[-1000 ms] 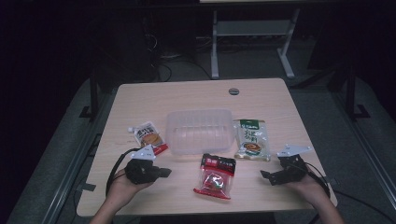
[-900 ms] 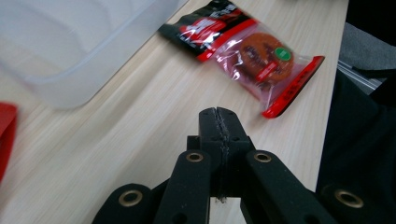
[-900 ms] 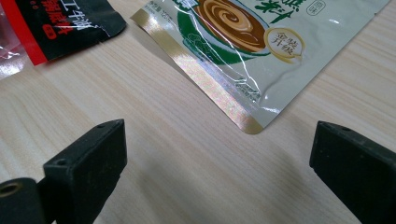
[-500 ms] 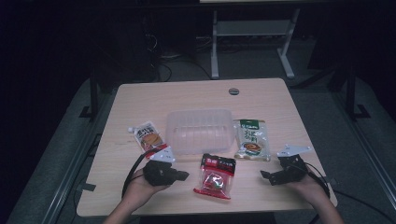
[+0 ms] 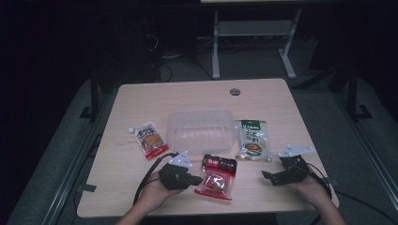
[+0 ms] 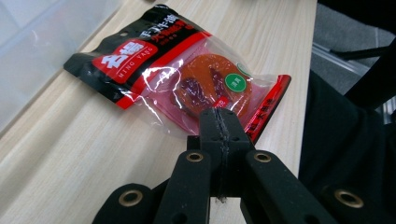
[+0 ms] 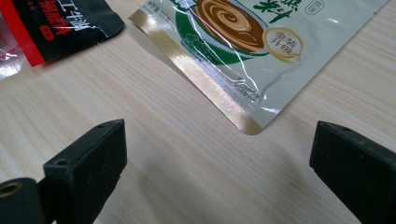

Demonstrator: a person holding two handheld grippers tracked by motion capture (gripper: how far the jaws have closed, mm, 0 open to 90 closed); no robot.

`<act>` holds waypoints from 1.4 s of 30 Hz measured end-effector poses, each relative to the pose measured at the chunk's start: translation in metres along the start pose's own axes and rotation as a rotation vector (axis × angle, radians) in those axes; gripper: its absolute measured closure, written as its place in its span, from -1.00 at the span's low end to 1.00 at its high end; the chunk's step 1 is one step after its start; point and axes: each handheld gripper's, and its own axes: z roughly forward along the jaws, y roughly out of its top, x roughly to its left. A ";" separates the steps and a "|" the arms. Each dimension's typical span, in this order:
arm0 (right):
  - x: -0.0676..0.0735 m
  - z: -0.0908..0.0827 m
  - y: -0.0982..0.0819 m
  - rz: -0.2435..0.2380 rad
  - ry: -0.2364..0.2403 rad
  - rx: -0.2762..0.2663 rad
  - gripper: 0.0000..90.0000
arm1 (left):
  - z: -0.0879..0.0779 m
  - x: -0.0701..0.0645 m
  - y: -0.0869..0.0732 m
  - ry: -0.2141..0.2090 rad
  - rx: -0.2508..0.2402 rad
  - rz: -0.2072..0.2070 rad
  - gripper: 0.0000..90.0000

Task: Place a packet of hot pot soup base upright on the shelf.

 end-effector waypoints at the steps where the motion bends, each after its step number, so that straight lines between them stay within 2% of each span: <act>1: 0.000 -0.001 0.000 -0.003 0.000 0.000 -0.92 | 0.002 -0.001 -0.001 0.003 -0.001 -0.006 1.00; 4: 0.000 -0.001 -0.001 0.006 -0.001 -0.005 -0.92 | 0.009 -0.002 -0.005 0.000 0.010 -0.021 1.00; 6: 0.000 -0.001 -0.001 0.012 -0.001 -0.001 -0.92 | 0.012 -0.002 -0.005 0.001 0.022 -0.015 1.00; 11: 0.000 0.000 -0.001 0.005 0.002 -0.001 -0.91 | 0.015 0.000 -0.007 0.010 0.032 -0.025 1.00; 19: 0.001 -0.001 0.000 0.009 0.003 -0.004 -0.91 | 0.012 0.006 -0.009 0.058 0.054 -0.015 1.00; 20: 0.000 -0.001 -0.001 0.008 0.004 -0.004 -0.91 | 0.011 0.009 -0.010 0.072 0.049 -0.030 1.00; 24: 0.000 -0.001 -0.001 0.003 0.003 -0.007 -0.91 | 0.008 0.014 -0.011 0.092 0.057 -0.035 1.00; 27: 0.000 -0.001 -0.001 0.004 0.003 -0.006 -0.91 | 0.007 0.015 -0.012 0.103 0.044 -0.045 0.99; 29: 0.000 -0.001 -0.001 0.009 0.004 -0.004 -0.91 | 0.005 0.014 -0.011 0.097 0.037 -0.047 1.00; 31: 0.000 -0.001 -0.001 0.009 0.004 -0.003 -0.91 | 0.005 0.007 -0.008 0.056 0.027 -0.038 1.00; 33: 0.000 -0.001 -0.001 0.009 0.004 -0.001 -0.91 | 0.006 0.003 -0.007 0.046 0.036 -0.023 1.00; 34: -0.001 -0.001 -0.001 0.007 0.004 -0.002 -0.91 | 0.011 -0.006 -0.005 0.023 0.045 -0.001 1.00; 35: -0.001 -0.001 -0.001 0.007 0.004 -0.002 -0.91 | 0.011 -0.006 -0.005 0.023 0.045 -0.001 1.00; 37: -0.001 -0.001 -0.001 0.008 0.005 -0.001 -0.91 | 0.018 -0.018 -0.004 -0.007 0.066 0.027 1.00; 38: -0.001 -0.001 -0.001 0.008 0.005 -0.001 -0.91 | 0.018 -0.018 -0.004 -0.007 0.066 0.027 1.00; 40: -0.001 -0.002 -0.001 0.012 0.004 -0.002 -0.91 | 0.023 -0.027 -0.003 -0.041 0.066 0.031 1.00; 41: -0.001 -0.002 -0.001 0.012 0.004 -0.002 -0.91 | 0.023 -0.027 -0.003 -0.041 0.066 0.031 1.00; 42: -0.001 -0.002 -0.001 0.012 0.004 -0.001 -0.91 | 0.026 -0.034 0.000 -0.053 0.054 0.039 1.00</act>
